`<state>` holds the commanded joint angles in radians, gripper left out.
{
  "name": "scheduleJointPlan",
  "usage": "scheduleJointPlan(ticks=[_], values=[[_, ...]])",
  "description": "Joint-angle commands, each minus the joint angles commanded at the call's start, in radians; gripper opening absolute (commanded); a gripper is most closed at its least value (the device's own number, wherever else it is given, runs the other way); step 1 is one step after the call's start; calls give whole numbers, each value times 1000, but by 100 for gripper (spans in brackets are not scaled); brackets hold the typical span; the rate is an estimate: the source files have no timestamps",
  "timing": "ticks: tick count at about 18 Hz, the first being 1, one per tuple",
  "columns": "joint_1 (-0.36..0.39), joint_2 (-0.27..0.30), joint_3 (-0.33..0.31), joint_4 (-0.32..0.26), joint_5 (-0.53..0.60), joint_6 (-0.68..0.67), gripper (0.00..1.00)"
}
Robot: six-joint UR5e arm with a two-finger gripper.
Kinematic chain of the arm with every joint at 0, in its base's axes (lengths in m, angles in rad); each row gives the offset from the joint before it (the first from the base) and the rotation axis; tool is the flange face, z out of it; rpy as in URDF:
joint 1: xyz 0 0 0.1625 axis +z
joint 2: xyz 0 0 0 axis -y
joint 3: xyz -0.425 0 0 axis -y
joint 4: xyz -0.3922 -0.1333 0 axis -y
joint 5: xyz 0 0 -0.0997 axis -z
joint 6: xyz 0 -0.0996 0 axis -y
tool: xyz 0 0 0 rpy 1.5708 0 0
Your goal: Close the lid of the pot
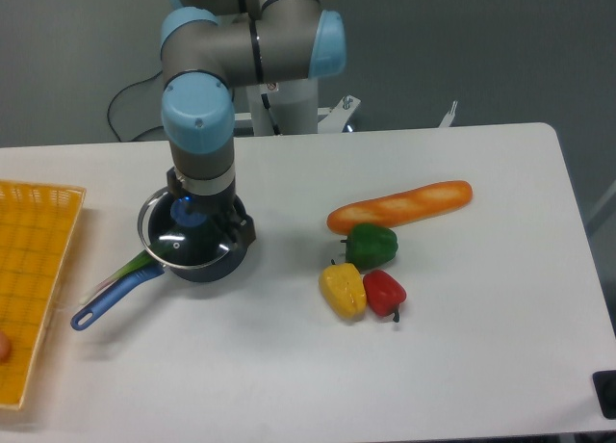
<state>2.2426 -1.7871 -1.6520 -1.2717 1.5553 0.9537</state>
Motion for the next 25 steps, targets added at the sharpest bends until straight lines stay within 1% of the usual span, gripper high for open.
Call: scheduleJointPlan(ticks=[2,3,4,7,9,12,14,17,20,22,25], values=[[28,14,-12,-12,44,103,100],[52,17,-14,-23,48,132,100],[72,18,-14,-34,48,144,100],[112,26,-12,-35,48,172,100],[153,40,-14,-37,46,274,100],[239,55,-20,-80,49,442,100],[299,63,-20,-83,49,532,100],[370,78,-25,-83,46,617,100],[445,84,-25,-84,40,739,100],[476,86,-23,-87,40,755,100],[514,100,-11,-132,42,767,100]])
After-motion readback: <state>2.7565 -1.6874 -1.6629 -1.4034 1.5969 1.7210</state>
